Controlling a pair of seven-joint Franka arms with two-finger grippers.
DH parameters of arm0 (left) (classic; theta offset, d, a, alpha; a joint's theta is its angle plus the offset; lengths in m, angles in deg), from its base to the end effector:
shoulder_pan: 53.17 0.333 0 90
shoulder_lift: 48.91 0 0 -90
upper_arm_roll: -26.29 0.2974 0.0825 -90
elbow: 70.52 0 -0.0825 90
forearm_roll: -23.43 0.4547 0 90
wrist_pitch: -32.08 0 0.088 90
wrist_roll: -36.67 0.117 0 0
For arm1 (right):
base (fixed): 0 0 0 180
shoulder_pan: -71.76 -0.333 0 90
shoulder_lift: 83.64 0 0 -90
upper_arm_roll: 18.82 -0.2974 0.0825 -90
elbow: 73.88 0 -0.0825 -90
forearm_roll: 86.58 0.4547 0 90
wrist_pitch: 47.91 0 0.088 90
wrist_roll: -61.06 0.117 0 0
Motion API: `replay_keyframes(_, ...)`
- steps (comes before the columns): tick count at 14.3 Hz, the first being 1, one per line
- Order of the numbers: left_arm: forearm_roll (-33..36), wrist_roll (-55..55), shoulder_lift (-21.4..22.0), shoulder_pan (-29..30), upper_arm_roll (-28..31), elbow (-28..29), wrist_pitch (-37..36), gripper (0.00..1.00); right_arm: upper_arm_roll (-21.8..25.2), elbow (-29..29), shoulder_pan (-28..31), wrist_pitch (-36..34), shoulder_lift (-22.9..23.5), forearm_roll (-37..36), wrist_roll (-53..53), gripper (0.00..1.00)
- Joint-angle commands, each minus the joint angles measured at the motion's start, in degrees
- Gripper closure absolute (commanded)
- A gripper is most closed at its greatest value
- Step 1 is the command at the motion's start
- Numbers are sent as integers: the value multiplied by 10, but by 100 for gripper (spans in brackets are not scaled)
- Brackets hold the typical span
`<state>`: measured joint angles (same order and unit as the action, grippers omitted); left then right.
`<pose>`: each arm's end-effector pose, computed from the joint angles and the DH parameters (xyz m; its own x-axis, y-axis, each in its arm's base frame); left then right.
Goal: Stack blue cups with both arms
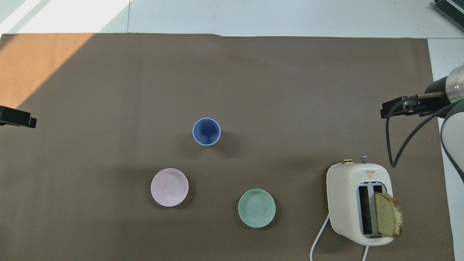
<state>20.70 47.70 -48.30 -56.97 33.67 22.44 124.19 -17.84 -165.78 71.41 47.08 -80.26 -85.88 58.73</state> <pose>0.6237 0.0339 0.5778 0.9918 -0.1277 0.0051 -0.1278 -0.9906 0.0489 0.6476 -0.0056 0.5479 0.9996 0.0286 -0.0046 0.0286 -0.9995 -0.0114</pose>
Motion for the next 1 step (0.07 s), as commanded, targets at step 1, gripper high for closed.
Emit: replay_keyframes(1,11,0,6,-1,-2,0,-10,0,-5,-22,3,16,-15,-4,7,0)
